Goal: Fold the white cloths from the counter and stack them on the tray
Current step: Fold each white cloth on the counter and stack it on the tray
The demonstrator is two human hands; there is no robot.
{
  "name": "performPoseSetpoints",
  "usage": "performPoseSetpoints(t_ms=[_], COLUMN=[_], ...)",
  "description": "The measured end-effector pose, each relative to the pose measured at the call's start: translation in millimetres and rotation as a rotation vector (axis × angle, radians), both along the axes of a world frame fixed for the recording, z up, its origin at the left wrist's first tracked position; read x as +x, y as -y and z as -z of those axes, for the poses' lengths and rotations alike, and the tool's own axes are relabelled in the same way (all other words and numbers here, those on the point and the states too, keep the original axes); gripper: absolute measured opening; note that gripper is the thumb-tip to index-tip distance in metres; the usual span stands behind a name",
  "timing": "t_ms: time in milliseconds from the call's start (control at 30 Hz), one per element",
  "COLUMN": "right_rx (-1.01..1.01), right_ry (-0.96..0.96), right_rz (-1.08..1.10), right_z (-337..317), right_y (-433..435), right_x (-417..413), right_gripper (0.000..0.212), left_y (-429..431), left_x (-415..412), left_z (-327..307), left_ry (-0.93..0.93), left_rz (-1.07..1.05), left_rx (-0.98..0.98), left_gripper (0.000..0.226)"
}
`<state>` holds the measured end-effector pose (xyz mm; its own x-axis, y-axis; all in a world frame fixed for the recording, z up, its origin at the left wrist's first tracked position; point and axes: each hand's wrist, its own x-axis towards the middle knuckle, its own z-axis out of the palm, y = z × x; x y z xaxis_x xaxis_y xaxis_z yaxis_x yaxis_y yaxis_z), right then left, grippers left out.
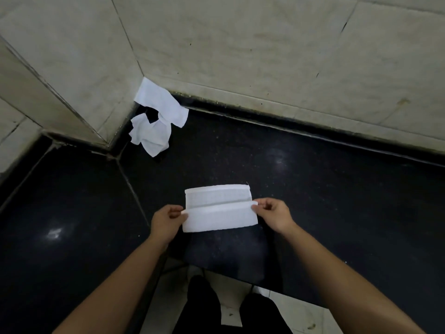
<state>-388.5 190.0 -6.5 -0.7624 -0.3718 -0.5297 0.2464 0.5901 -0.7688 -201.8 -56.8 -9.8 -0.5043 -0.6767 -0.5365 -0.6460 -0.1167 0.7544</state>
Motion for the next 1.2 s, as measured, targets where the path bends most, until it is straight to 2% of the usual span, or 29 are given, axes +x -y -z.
performPoseSetpoints(t_ms=[167, 567, 700, 767, 833, 867, 933, 1033, 1200], right_rx=[0.035, 0.201, 0.295, 0.366, 0.403, 0.403, 0.422, 0.467, 0.511], right_ry=[-0.011, -0.09, -0.108, -0.34, -0.714, -0.819, -0.835, -0.847, -0.825], right_rz=[0.109, 0.062, -0.008, -0.117, -0.316, -0.421, -0.627, -0.801, -0.882], right_z=[7, 37, 34, 33, 37, 38, 42, 63, 87], right_y=[38, 64, 67, 65, 62, 64, 75, 88, 92], right_x=[-22, -46, -44, -35, -22, -15, -3, 14, 19], right_gripper=[0.006, 0.009, 0.026, 0.038, 0.045, 0.05, 0.059, 0.068, 0.07], left_y=[28, 44, 41, 36, 29, 25, 20, 15, 17], left_x=[-33, -74, -69, -61, -52, -50, -49, -41, -35], left_z=[12, 33, 33, 34, 37, 37, 39, 55, 73], left_ry=[-0.013, 0.12, 0.121, 0.089, 0.082, 0.081, 0.111, 0.23, 0.365], left_rz=[-0.09, -0.036, -0.008, 0.091, 0.297, 0.409, 0.658, 0.928, 1.038], left_rx=[-0.012, -0.175, -0.182, -0.326, -0.679, -0.835, -0.966, -0.965, -0.898], left_gripper=[0.017, 0.014, 0.016, 0.028, 0.037, 0.041, 0.053, 0.066, 0.073])
